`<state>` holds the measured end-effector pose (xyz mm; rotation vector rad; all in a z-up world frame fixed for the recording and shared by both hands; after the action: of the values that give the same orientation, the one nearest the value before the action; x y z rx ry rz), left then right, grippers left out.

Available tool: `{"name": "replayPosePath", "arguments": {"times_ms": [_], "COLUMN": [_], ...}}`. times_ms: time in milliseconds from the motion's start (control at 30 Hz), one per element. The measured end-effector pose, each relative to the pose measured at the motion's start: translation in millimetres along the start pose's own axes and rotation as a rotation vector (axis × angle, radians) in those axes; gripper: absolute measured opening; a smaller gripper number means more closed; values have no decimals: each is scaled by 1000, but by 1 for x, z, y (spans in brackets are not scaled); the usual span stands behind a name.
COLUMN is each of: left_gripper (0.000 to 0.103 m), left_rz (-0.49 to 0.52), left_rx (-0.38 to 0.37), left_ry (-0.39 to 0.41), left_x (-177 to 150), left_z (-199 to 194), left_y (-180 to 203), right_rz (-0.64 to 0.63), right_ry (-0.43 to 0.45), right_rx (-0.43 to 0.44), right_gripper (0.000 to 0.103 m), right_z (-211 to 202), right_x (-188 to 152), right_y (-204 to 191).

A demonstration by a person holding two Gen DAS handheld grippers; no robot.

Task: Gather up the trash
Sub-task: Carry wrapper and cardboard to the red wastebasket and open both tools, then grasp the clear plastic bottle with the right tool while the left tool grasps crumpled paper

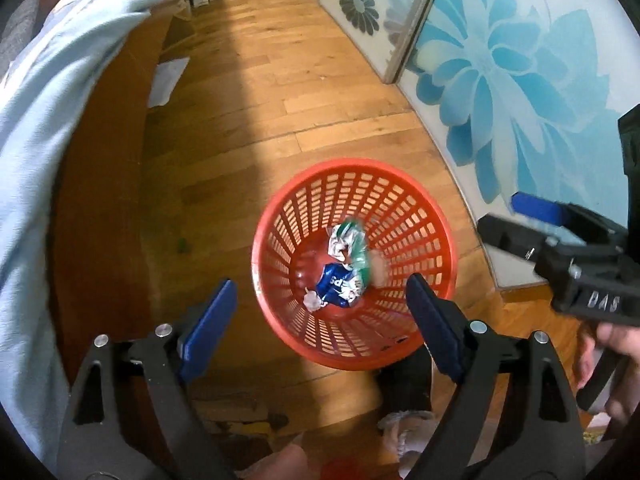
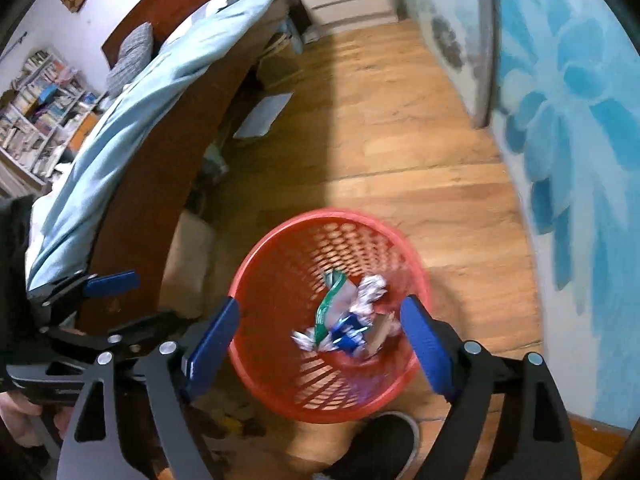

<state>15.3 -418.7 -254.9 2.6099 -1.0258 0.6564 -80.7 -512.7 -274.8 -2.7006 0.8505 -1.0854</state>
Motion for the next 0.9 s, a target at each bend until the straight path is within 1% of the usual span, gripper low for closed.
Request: {"name": "replayPosePath", "arguments": {"times_ms": [100, 167, 233, 333, 400, 433, 500, 567, 600, 667, 700, 767, 800, 867, 900], "left_gripper": [86, 86, 86, 86, 86, 86, 86, 86, 86, 88, 88, 88, 88, 89, 90], "left_rz": [-6, -18, -33, -44, -51, -67, -105, -175, -226, -285, -335, -438, -486, -581, -613], "left_rx": [15, 20, 27, 44, 65, 84, 104, 129, 147, 185, 221, 253, 273, 342, 371], "left_ry": [21, 49, 85, 137, 168, 190, 222, 265, 293, 322, 331, 363, 383, 423, 439], "left_x": [6, 11, 17, 23, 25, 26, 27, 25, 23, 15, 7, -8, -16, -37, -46], "left_z": [-13, -27, -45, -71, -87, -101, -121, -151, -168, -192, -208, -235, -248, -280, -292], "left_y": [-8, -16, -25, -41, -55, -69, -89, -125, -148, -185, -214, -258, -280, -334, -356], "right_rz": [0, -8, -7, -27, -62, -88, -159, -234, -280, -365, -388, -446, -476, -538, -559], "right_ry": [47, 85, 109, 151, 176, 187, 204, 222, 228, 236, 237, 220, 203, 162, 150], "right_rx": [-15, -31, -25, -16, -7, -5, 6, 29, 61, 127, 148, 205, 239, 314, 335], "right_gripper": [86, 86, 88, 96, 97, 97, 97, 97, 97, 97, 97, 97, 97, 96, 96], "right_z": [-19, -36, -50, -74, -88, -93, -102, -107, -108, -107, -105, -97, -90, -73, -68], "right_x": [17, 31, 44, 67, 84, 93, 110, 124, 131, 141, 142, 142, 139, 126, 121], "right_y": [-3, -8, -13, -33, -57, -71, -109, -152, -182, -246, -267, -324, -357, -425, -447]}}
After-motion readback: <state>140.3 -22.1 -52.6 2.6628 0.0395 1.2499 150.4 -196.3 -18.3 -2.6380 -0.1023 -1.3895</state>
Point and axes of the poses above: each gripper's, at about its wrist camera, not at the fingertips, and z roughly the way its jaws point, y to its right, x to its top, the point moved 8 cm from there along z, roughly the way its jaws point, and after that the axes turned 11 degrees about y, right-handed, at the moved point
